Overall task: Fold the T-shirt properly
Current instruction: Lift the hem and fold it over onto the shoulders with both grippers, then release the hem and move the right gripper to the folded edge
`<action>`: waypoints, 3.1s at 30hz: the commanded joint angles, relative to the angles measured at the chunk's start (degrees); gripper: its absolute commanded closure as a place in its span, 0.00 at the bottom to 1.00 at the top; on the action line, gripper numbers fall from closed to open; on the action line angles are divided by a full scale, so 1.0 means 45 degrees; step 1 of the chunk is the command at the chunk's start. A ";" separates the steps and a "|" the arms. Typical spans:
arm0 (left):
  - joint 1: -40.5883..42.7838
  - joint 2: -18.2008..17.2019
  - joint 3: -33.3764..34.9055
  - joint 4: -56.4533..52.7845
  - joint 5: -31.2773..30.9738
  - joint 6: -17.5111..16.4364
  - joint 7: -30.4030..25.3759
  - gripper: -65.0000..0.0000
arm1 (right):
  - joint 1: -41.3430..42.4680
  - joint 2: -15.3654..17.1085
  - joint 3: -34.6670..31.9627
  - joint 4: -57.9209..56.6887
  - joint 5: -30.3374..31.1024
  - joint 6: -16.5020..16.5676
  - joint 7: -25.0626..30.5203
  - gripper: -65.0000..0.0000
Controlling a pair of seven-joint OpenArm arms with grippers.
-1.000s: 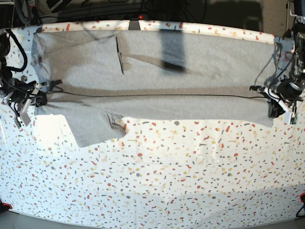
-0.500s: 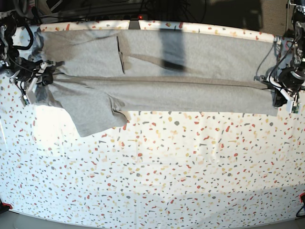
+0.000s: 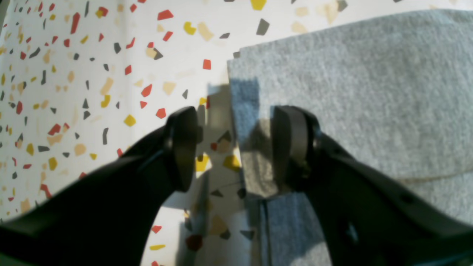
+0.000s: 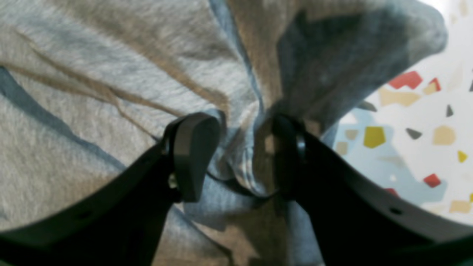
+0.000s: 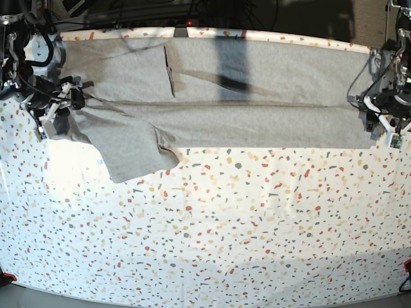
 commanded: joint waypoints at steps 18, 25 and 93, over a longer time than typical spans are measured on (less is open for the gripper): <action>-0.0146 0.1583 -0.0146 0.1243 -0.0078 0.2025 -0.1467 0.50 | 0.5940 -0.1030 -0.1205 -0.0204 0.0019 -0.0034 -0.1044 0.53; -0.0146 0.1967 -0.0146 0.1243 -0.0083 0.1991 -0.1506 0.50 | 0.8500 -0.1035 -0.4269 -0.3638 -0.0835 -0.0058 -0.1035 0.53; -0.0136 0.1962 -0.0146 0.1229 0.0287 0.1991 -0.1501 0.50 | 0.0923 -0.0675 -0.5746 0.6606 -0.3619 -0.0563 -0.0903 1.00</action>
